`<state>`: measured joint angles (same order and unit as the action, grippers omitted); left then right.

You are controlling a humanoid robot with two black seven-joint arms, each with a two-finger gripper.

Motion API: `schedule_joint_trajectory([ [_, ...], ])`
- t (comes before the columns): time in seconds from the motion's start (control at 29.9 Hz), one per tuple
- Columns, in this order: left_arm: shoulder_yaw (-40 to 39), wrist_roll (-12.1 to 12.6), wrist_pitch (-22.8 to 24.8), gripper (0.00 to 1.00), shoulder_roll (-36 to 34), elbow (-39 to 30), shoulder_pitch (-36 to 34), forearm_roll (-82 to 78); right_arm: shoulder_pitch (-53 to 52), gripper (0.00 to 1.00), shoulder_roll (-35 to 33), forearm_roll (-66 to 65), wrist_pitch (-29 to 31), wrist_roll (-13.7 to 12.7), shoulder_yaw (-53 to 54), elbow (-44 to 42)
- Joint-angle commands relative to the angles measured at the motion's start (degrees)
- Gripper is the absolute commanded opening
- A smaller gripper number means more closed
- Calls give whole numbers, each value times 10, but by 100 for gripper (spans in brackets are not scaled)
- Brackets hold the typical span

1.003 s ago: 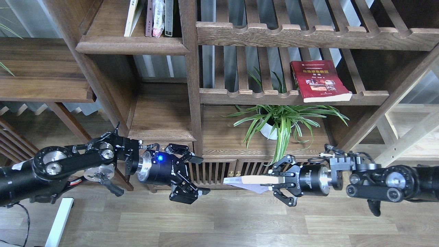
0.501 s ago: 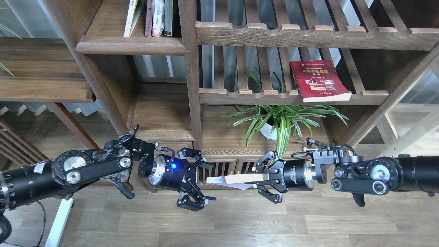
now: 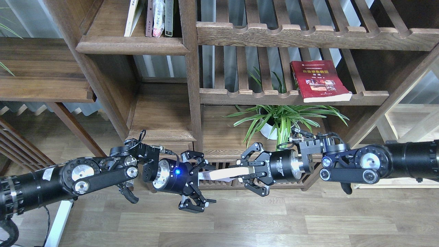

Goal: Organize books on shelf
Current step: 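Grasp the white book's edge with the left gripper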

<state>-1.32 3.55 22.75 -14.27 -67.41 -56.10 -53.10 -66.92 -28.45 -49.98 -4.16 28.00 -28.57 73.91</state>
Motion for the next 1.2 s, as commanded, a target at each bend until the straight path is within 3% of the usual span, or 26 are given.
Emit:
schedule_joint_trajectory([
  [0.0, 1, -2, -7, 98, 1, 0, 4, -15, -6, 2, 6, 1, 0, 0, 0, 1],
  [0.13, 8, -6, -25, 97, 1, 0, 7, -25, -6, 2, 12, 1, 0, 0, 0, 1],
  [0.4, 12, -33, -81, 64, 5, 17, 20, -99, -6, 2, 13, 1, 1, 0, 0, 1],
  [0.6, 12, -37, -84, 52, 11, 25, 31, -99, -9, 2, 13, 1, 1, 0, 0, 1],
  [0.74, 12, -48, -103, 23, 23, 38, 41, -94, -9, 2, 13, 1, 1, 0, -1, 1],
  [0.77, 12, -48, -106, 1, 25, 42, 41, -94, -10, 2, 13, 1, 1, 0, -1, 1],
  [1.17, 12, -48, -129, 0, 36, 42, 42, -91, -11, 2, 11, 1, 1, 0, -2, 1],
])
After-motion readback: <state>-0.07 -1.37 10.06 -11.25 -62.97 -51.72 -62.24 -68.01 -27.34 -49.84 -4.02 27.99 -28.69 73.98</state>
